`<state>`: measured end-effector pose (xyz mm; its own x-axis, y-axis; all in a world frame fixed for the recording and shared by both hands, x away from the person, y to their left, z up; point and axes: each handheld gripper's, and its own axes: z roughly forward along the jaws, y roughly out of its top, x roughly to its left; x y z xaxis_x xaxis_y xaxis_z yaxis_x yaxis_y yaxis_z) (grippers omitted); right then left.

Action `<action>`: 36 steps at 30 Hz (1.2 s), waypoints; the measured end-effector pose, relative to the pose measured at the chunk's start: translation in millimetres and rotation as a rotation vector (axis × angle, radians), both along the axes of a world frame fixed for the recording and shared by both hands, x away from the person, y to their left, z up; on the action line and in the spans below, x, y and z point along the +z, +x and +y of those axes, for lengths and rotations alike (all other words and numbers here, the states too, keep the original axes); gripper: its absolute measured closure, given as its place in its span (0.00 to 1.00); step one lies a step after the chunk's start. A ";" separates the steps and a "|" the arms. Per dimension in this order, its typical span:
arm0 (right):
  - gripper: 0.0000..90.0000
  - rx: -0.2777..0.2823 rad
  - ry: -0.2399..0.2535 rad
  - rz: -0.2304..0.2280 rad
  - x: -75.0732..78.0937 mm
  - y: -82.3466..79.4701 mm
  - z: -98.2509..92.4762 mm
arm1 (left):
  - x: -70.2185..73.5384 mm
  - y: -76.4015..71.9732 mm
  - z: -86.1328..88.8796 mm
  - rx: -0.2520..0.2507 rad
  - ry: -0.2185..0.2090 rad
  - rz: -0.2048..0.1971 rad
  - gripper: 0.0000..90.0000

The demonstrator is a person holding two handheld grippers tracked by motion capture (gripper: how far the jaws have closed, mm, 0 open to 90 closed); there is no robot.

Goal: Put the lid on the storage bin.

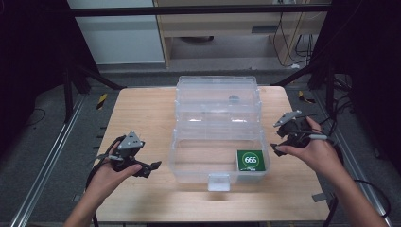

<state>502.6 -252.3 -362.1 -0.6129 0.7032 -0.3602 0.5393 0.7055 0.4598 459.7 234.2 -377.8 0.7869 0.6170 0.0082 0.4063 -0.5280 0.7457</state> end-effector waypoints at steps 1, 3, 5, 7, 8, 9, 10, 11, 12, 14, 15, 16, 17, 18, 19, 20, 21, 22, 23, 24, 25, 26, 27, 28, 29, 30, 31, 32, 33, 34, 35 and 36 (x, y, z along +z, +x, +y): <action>0.15 0.026 -0.032 -0.005 6.7 4.3 0.8 | 7.4 1.2 -2.8 -0.018 0.014 -0.006 0.05; 0.17 0.055 -0.067 0.007 29.9 19.9 2.9 | 20.8 4.6 -9.5 -0.035 0.076 -0.037 0.05; 0.17 0.077 -0.058 0.011 47.6 27.3 8.2 | 30.8 7.5 -17.3 -0.064 0.119 -0.043 0.05; 0.19 0.090 -0.059 0.006 55.9 30.4 12.1 | 37.7 9.9 -24.9 -0.104 0.116 -0.025 0.05; 0.22 0.119 -0.087 -0.001 70.2 35.7 21.9 | 43.3 12.9 -31.2 -0.136 0.107 -0.024 0.06; 0.24 0.136 -0.103 -0.010 76.4 38.4 27.3 | 43.3 12.9 -31.2 -0.136 0.107 -0.024 0.08; 0.25 0.148 -0.112 -0.017 80.8 40.3 31.3 | 47.1 15.6 -37.2 -0.152 0.135 -0.034 0.09; 0.25 0.148 -0.112 -0.017 80.8 40.3 31.3 | 47.1 15.6 -37.2 -0.152 0.135 -0.034 0.10; 0.29 0.172 -0.114 -0.022 91.0 44.0 42.6 | 49.7 17.2 -42.8 -0.171 0.165 -0.042 0.10; 0.34 0.220 -0.123 -0.025 99.9 46.3 55.7 | 52.7 17.0 -48.3 -0.195 0.179 -0.045 0.11; 0.34 0.220 -0.123 -0.025 99.9 46.3 55.7 | 52.7 17.0 -48.3 -0.195 0.179 -0.045 0.12; 0.39 0.262 -0.138 -0.037 104.7 46.5 67.4 | 55.9 15.3 -53.9 -0.220 0.201 -0.057 0.12; 0.39 0.262 -0.138 -0.037 104.7 46.5 67.4 | 55.9 15.3 -53.9 -0.220 0.201 -0.057 0.12; 0.43 0.302 -0.147 -0.047 107.8 46.5 77.8 | 58.3 13.6 -59.3 -0.235 0.209 -0.063 0.11; 0.43 0.302 -0.147 -0.047 107.8 46.5 77.8 | 58.3 13.6 -59.3 -0.235 0.209 -0.063 0.11; 0.49 0.346 -0.152 -0.037 107.6 47.8 86.6 | 59.4 13.2 -61.8 -0.242 0.219 -0.062 0.11; 0.51 0.367 -0.159 -0.033 106.7 49.4 89.0 | 59.7 13.2 -63.9 -0.249 0.224 -0.062 0.10; 0.53 0.387 -0.169 -0.023 104.1 52.4 92.5 | 59.9 13.8 -70.2 -0.266 0.241 -0.053 0.10; 0.55 0.395 -0.180 -0.015 101.1 55.3 94.8 | 59.3 14.5 -72.9 -0.276 0.247 -0.049 0.09; 0.57 0.408 -0.191 -0.006 97.4 58.8 96.5 | 57.8 14.8 -75.9 -0.287 0.252 -0.049 0.09; 0.57 0.408 -0.191 -0.006 97.4 58.8 96.5 | 57.8 14.8 -75.9 -0.287 0.252 -0.049 0.09; 0.58 0.415 -0.198 0.008 93.5 61.8 97.9 | 53.9 15.1 -81.5 -0.312 0.276 -0.051 0.09; 0.58 0.415 -0.198 0.008 93.5 61.8 97.9 | 53.9 15.1 -81.5 -0.312 0.276 -0.051 0.09; 0.60 0.427 -0.197 0.032 86.4 68.7 99.2 | 50.4 15.1 -85.0 -0.326 0.291 -0.052 0.09; 0.61 0.434 -0.197 0.038 82.9 72.4 99.7 | 47.6 15.2 -87.6 -0.336 0.306 -0.054 0.09; 0.62 0.442 -0.193 0.042 80.7 74.9 100.4 | 44.6 15.4 -90.0 -0.345 0.314 -0.055 0.09; 0.63 0.446 -0.192 0.053 78.5 76.7 101.4 | 41.7 15.7 -92.5 -0.352 0.307 -0.054 0.09; 0.64 0.452 -0.201 0.063 76.0 78.1 102.8 | 39.9 16.2 -94.5 -0.358 0.312 -0.059 0.09; 0.64 0.461 -0.210 0.067 73.4 79.5 104.0 | 38.3 16.4 -96.4 -0.361 0.318 -0.063 0.09; 0.65 0.463 -0.214 0.073 71.3 80.8 105.0 | 37.1 16.4 -97.9 -0.368 0.328 -0.061 0.11; 0.66 0.465 -0.220 0.078 69.4 82.2 105.8 | 35.7 16.1 -99.6 -0.372 0.333 -0.058 0.13; 0.67 0.468 -0.225 0.081 67.3 83.7 106.7 | 34.3 15.7 -101.5 -0.383 0.338 -0.053 0.13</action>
<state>586.3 -145.6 -294.8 -0.8753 0.2579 -0.4090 0.1701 0.9561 0.2388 475.4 132.7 -343.5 0.9490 0.2411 0.2032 0.1032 -0.8466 0.5222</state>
